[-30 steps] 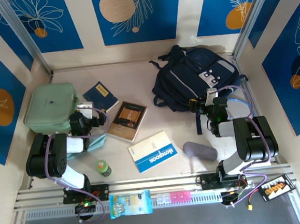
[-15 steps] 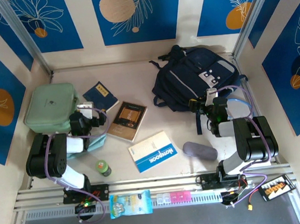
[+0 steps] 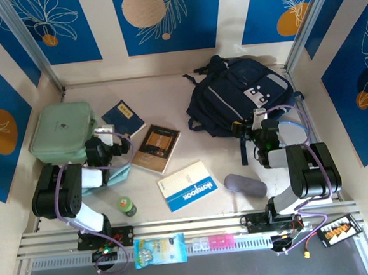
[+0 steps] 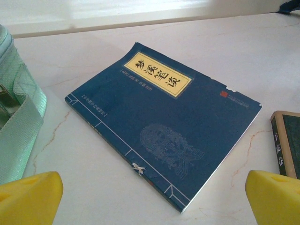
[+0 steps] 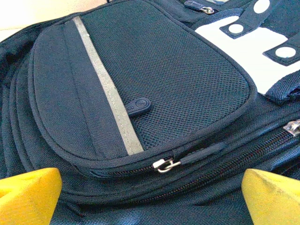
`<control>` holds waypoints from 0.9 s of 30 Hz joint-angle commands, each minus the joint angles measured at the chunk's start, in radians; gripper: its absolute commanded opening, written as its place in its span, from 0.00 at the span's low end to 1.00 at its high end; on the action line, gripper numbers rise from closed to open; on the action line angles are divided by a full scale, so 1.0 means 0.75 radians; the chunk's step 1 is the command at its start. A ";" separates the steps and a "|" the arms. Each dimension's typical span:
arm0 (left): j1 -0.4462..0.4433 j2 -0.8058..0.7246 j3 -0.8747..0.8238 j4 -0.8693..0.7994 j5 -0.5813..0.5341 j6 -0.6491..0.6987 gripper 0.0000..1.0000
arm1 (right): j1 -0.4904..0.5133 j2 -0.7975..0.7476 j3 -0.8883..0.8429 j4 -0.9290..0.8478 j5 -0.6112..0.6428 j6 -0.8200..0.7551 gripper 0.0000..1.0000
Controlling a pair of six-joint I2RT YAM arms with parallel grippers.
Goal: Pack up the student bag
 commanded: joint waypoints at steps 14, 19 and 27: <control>-0.155 -0.431 0.444 -0.940 -0.154 -0.298 1.00 | 0.139 -0.383 0.376 -0.885 -0.012 0.190 0.99; -0.257 -0.255 0.799 -1.310 -0.025 -0.516 1.00 | 0.163 -0.318 0.592 -1.165 -0.078 0.357 0.99; -0.541 0.094 1.063 -1.228 0.253 -0.816 1.00 | 0.119 -0.090 0.910 -1.488 -0.105 0.545 0.99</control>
